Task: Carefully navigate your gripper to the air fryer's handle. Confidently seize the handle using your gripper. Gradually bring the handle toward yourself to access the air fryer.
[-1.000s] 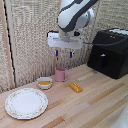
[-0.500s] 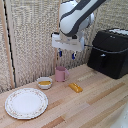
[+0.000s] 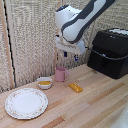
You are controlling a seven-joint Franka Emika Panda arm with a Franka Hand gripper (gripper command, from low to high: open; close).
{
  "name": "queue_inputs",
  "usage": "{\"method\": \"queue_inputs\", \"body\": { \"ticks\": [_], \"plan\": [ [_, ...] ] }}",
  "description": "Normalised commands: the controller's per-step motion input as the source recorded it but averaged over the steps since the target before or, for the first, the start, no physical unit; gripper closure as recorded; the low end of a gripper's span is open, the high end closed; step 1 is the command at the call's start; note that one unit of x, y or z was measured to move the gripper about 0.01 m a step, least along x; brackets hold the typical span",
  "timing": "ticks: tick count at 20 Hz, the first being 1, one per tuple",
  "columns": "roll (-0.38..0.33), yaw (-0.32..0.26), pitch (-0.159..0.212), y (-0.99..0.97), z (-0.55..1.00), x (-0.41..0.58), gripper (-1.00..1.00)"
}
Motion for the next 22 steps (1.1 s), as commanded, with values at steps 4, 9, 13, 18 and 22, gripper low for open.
{"method": "queue_inputs", "body": {
  "ticks": [4, 9, 13, 18, 22],
  "plan": [
    [-0.375, 0.003, -0.07, -0.23, -0.01, 0.0, -1.0],
    [-0.344, 0.033, -0.017, -0.43, -0.01, 0.0, -1.0],
    [-0.259, 0.048, 0.0, -0.57, -0.11, 0.0, -1.0],
    [-0.162, 0.058, -0.001, -0.61, -0.1, 0.0, -1.0],
    [-0.106, 0.067, -0.012, -0.64, -0.07, 0.0, -1.0]
  ]
}}
